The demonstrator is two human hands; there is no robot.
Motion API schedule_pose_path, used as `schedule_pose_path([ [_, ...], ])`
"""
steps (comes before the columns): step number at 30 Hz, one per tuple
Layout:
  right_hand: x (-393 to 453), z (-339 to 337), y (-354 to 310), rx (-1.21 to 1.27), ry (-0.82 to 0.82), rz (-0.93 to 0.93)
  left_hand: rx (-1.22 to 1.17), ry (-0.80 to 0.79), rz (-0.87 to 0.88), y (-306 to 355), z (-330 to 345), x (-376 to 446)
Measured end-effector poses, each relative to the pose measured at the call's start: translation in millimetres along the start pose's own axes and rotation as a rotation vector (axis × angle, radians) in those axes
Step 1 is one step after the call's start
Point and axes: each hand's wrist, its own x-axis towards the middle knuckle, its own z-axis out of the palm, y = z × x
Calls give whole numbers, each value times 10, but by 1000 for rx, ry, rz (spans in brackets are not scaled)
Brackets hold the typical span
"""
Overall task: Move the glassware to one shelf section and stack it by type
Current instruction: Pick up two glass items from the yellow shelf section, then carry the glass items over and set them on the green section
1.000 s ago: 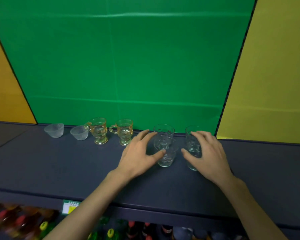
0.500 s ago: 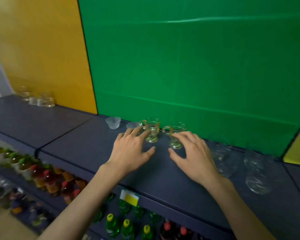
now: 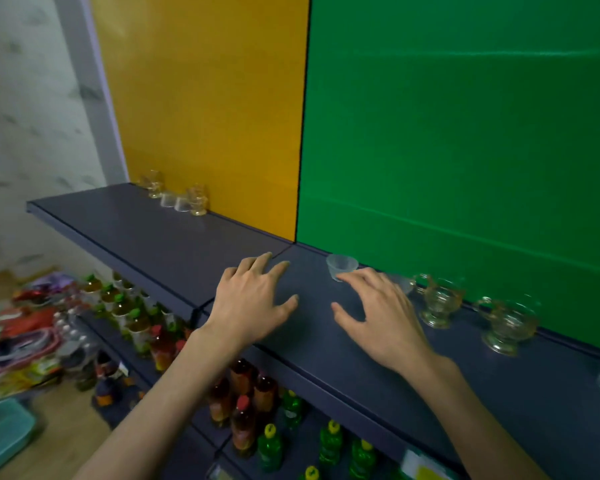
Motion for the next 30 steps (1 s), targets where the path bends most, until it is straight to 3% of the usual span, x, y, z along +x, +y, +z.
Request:
schedule_pose_path([
  [13, 1631, 1068, -1501, -16, -41, -82, -2, 2, -131, -2378, -45, 392],
  [22, 2773, 2032, -2112, -3, -37, -57, 7, -18, -181, -3708, 257, 785],
  [30, 3837, 2725, -2358, -6, -32, 37, 38, -55, -130, -4898, 476, 1776],
])
